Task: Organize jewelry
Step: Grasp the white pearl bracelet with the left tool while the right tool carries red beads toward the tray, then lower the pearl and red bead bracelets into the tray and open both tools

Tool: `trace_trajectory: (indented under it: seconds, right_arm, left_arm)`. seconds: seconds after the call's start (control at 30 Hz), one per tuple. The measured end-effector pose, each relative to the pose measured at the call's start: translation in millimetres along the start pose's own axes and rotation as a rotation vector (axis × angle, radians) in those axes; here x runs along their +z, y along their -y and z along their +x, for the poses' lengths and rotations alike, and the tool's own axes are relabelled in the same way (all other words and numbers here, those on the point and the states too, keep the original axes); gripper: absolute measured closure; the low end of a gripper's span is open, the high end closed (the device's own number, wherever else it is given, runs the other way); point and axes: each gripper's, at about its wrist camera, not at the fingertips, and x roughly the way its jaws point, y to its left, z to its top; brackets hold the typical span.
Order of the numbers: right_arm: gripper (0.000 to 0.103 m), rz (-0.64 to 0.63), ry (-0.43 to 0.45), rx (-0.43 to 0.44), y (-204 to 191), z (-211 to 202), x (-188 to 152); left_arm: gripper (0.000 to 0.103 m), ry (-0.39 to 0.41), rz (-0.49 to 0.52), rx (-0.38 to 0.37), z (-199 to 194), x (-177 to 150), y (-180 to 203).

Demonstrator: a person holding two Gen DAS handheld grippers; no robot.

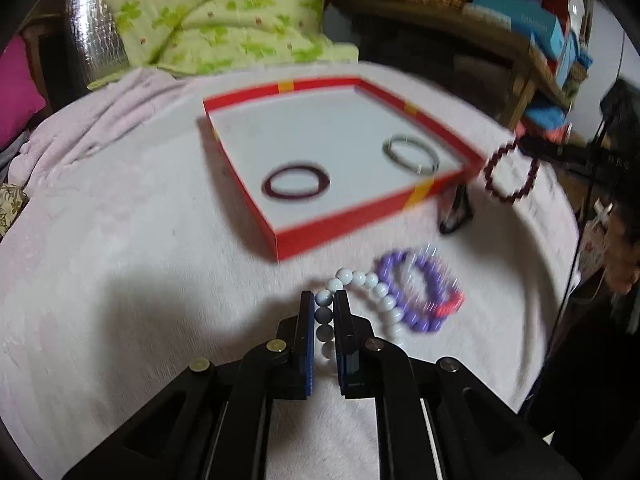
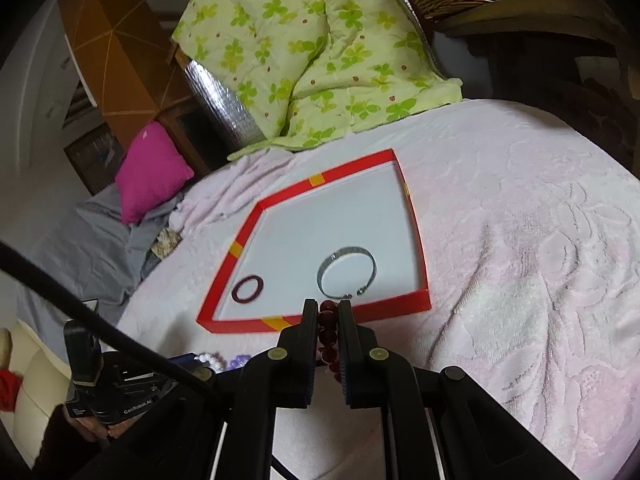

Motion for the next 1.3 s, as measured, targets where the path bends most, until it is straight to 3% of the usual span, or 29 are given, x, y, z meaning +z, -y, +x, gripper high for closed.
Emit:
trace_trajectory:
  seconds: [0.2,0.33,0.7,0.87,1.17,1.23,1.3]
  right_arm:
    - [0.092,0.012,0.069,0.077,-7,-6,12]
    - [0.092,0.026,0.072,0.093,-13,6,24]
    - [0.092,0.116,-0.02,0.099,-20,84,71]
    - [0.092,0.16,-0.09,0.092,-14,131,90]
    - [0.089,0.224,-0.13,-0.002,12,174,106]
    - [0.088,0.257,-0.12,-0.017,22,172,109]
    - [0.076,0.29,-0.109,-0.017,30,167,109]
  left_arm:
    - [0.094,0.16,-0.028,-0.114,-33,24,4]
    - [0.094,0.204,-0.06,-0.142,-28,48,9]
    - [0.094,0.161,-0.145,-0.169,33,92,13]
    - [0.093,0.106,-0.172,-0.197,65,105,9]
    - [0.09,0.027,-0.1,-0.049,87,110,13]
    - [0.07,0.035,-0.097,-0.021,83,110,11]
    - [0.063,0.051,-0.098,0.005,79,110,8]
